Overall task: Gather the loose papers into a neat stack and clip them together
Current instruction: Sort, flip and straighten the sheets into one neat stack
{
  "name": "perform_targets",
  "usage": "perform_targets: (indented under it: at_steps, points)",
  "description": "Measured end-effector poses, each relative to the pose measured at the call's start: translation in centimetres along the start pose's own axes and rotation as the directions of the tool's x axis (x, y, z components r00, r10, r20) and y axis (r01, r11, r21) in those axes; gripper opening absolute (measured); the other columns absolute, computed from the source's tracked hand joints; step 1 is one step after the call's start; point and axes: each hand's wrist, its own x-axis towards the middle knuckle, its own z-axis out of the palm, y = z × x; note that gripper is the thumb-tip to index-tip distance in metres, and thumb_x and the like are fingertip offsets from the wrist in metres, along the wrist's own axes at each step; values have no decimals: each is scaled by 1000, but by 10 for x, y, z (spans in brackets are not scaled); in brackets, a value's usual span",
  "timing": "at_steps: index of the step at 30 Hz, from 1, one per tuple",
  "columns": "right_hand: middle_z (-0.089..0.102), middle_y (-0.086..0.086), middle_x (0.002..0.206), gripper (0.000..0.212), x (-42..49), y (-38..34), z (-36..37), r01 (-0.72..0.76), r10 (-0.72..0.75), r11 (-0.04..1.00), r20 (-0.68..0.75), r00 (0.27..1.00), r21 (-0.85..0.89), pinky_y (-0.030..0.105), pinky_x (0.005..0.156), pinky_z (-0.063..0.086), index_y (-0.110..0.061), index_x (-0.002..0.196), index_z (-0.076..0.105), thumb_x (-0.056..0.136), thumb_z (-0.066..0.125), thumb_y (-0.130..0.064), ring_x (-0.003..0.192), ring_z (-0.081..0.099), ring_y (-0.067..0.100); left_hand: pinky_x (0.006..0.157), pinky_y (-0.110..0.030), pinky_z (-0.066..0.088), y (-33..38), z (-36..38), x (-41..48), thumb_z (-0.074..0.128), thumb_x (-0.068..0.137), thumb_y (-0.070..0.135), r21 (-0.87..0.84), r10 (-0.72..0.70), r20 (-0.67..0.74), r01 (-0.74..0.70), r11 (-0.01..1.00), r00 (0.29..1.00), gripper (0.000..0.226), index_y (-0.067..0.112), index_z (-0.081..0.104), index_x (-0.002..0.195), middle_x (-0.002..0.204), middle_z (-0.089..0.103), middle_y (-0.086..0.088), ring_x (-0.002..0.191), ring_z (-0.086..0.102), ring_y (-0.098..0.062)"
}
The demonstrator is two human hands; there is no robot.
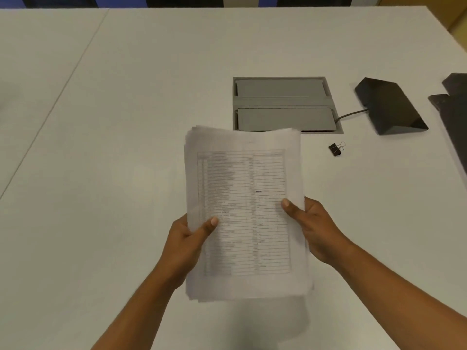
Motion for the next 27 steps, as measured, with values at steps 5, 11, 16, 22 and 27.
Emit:
perform_targets:
  at_steps: [5,11,16,22,27]
  points:
    - [77,4,104,37,17,17,-18,-180,138,973,-263,955,-141,39,86,55,-17,103,71,94,53,-48,94,74,22,77,-40,62,-19,-33,-18,68,87,28,-29,-77,-159,74,997,984,28,16,71,111,101,79,0,91,75,-23]
    - [66,14,119,53,35,74,-27,-487,27,607,-596,802,-628,34,90,48,-9,116,63,84,65,-51,109,63,32,77,-39,57,-34,-75,-42,68,86,24,-69,-115,-329,97,993,937,20,15,71,104,95,80,1,88,75,-23]
    - [54,17,121,96,45,102,2,-606,31,342,-637,771,-718,39,84,52,-1,121,49,60,75,-70,111,56,33,81,-40,57,-38,-88,-56,72,83,30,-81,-110,-345,87,993,932,24,16,70,102,91,80,4,82,77,-15]
    - [50,21,124,107,54,114,8,-679,115,451,-717,688,-579,43,82,52,-2,126,36,48,94,-45,110,57,37,81,-42,57,-48,-99,-61,84,59,57,-91,-106,-357,78,993,928,66,14,70,107,97,80,1,87,77,-20]
    - [66,15,117,78,56,118,-16,-602,146,640,-694,705,-477,35,73,51,-4,119,50,60,91,-33,103,65,36,87,-47,55,-53,-103,-60,66,89,15,-99,-129,-408,96,990,904,19,15,70,107,95,80,1,93,74,-26]
